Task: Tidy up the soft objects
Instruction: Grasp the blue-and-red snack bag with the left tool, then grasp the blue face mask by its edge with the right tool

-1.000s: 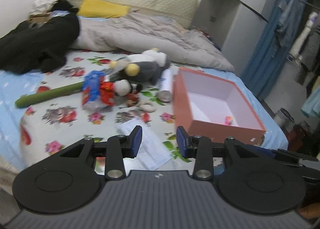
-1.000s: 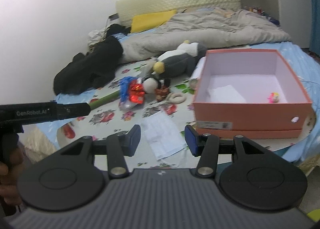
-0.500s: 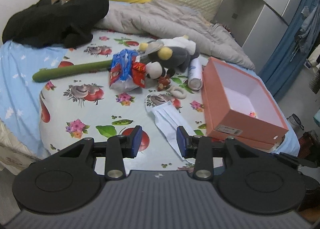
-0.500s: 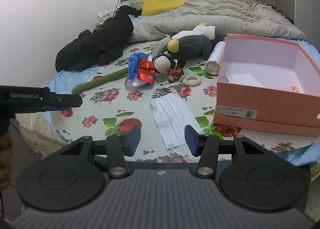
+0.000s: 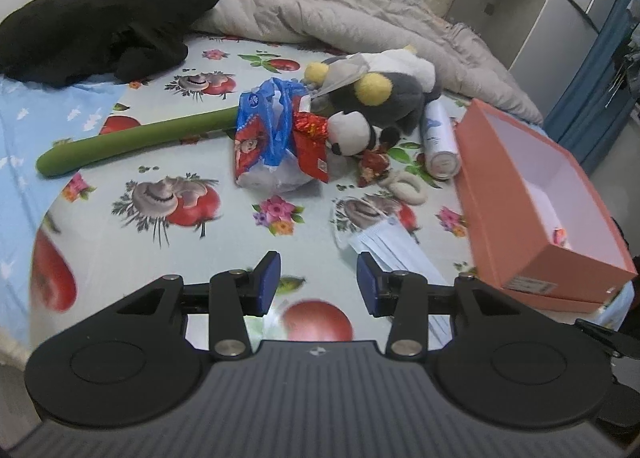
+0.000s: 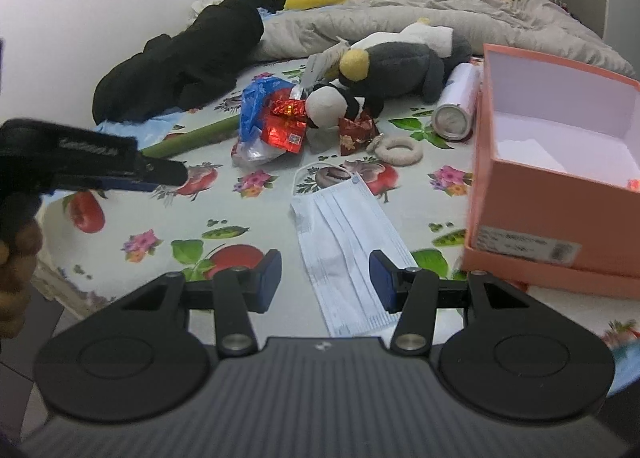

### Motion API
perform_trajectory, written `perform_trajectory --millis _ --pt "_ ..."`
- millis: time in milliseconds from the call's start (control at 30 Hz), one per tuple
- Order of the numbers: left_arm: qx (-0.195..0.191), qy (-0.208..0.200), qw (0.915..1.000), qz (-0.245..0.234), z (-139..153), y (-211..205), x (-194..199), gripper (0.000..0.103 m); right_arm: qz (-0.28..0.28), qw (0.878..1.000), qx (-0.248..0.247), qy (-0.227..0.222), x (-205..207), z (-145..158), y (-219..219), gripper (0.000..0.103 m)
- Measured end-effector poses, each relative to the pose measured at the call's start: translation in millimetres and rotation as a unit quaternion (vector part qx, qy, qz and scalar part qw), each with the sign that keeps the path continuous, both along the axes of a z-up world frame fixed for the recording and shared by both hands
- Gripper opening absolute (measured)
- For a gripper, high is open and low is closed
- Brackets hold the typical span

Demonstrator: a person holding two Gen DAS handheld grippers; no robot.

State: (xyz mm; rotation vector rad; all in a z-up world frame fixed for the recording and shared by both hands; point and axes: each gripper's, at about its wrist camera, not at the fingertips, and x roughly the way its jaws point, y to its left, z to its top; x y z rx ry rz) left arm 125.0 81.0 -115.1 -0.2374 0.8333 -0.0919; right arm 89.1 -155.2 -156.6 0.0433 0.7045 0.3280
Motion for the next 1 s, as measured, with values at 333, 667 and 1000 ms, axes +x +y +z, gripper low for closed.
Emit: perform_trajectory --millis 333,667,1000 --pt "-0.007 0.006 0.9997 0.021 -31.2 26.8 86.2 0.048 0.014 0.999 -0.029 0.027 50.1 -37.6 16.2 0.065" --pt "-0.010 -0.019 0.9994 0.028 -46.8 29.8 145.6 0.048 0.028 0.997 -0.060 0.040 69.3 -64.3 22.8 0.068" --pt "0.005 0.010 0.9994 0.032 -74.8 29.0 174.2 0.021 0.048 0.994 -0.086 0.041 77.1 -64.9 27.8 0.058"
